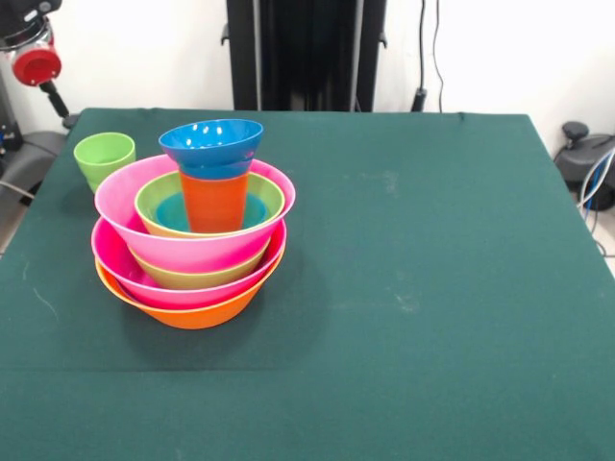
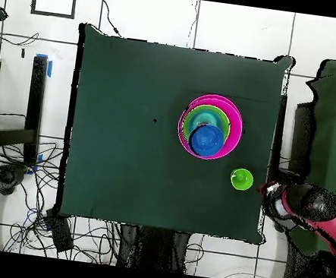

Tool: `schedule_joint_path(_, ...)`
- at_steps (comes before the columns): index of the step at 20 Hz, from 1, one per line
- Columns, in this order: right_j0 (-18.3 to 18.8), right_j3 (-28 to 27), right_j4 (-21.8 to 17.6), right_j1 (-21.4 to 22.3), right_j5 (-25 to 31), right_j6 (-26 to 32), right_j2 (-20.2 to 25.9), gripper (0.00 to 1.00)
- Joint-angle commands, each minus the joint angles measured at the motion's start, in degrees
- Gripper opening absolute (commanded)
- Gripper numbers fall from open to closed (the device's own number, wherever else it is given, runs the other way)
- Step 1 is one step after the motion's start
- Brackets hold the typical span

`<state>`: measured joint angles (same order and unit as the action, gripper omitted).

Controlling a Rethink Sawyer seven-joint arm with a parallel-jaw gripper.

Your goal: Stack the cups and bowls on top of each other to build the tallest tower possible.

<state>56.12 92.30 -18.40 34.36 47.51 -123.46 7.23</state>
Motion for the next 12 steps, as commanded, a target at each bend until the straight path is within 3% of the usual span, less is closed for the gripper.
schedule_joint_path(1,0.76,5.81,2.29,-2.53,0.77,8.36,8.28,1.0)
schedule_joint_path(12,0.82,6.31,2.75,-4.12,-1.21,6.55,10.32,1.0)
